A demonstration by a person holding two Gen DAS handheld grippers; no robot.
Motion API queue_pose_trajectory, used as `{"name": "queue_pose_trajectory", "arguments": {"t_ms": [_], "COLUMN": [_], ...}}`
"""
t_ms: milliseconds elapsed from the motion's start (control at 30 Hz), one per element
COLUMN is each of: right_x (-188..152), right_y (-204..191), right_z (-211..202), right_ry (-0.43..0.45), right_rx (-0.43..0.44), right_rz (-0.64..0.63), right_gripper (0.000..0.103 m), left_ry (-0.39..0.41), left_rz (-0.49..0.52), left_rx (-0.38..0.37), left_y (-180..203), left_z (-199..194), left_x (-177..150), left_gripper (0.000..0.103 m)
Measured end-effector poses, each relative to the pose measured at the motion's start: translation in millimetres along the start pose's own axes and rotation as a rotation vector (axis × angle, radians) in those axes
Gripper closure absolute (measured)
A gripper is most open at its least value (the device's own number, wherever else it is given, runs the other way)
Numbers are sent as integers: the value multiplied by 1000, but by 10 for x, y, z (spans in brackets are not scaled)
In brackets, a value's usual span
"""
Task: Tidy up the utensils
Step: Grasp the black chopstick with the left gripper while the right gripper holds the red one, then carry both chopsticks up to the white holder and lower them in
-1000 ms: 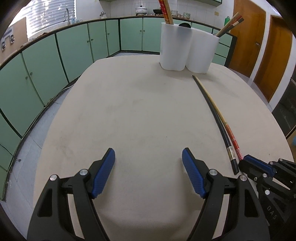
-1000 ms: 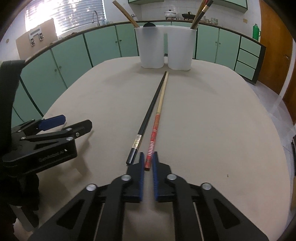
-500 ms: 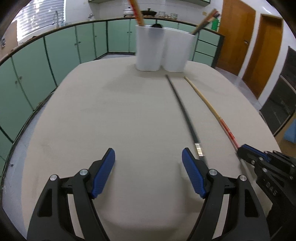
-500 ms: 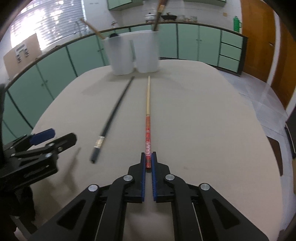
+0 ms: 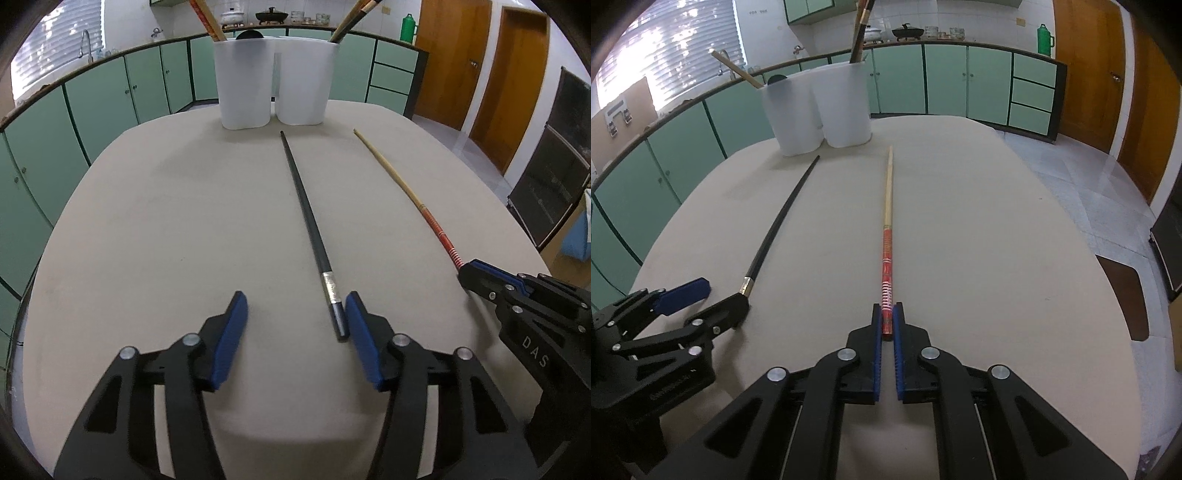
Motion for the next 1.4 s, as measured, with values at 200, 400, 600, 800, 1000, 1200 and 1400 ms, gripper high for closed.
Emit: {"name": "queue_pose_trajectory", "arguments": {"t_ms": [200, 400, 600, 800, 1000, 1200, 1400], "right_x": [2, -3, -8, 49, 221, 537, 961], "right_y": [-37, -44, -13, 13, 60, 83, 95], "right_z": [13, 20, -11, -112, -322, -620, -948], "right_ry": [-6, -11, 2, 37, 88, 165, 263], "right_rx": [-6, -18, 0, 0, -7, -18, -7], "right_rz": [-11, -22, -5, -5, -17, -56, -84], "right_gripper": [97, 97, 97, 97, 97, 97, 97], "left_ry": [10, 13, 16, 53, 124, 221, 331], "left_rz": [-14, -4, -13, -5, 12, 11, 10], "left_rx": [10, 9, -1, 1, -2, -26, -47], "left_y": [6, 35, 21, -20, -54, -51, -35], "left_z": [-7, -16, -42, -176, -445, -818, -1210], "left_x": [5, 3, 17, 88, 278, 625, 1005], "left_gripper": [72, 92, 97, 97, 97, 97, 97]}}
Point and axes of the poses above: each gripper's, at about its wrist camera, not at the fingertips, and z roughly the way its jaws point, y to its right, x to its top, the point moved 10 cm from there along z, roughly the way its jaws point, and after that the axes turned 15 degrees about -z, right-handed, at the moved point
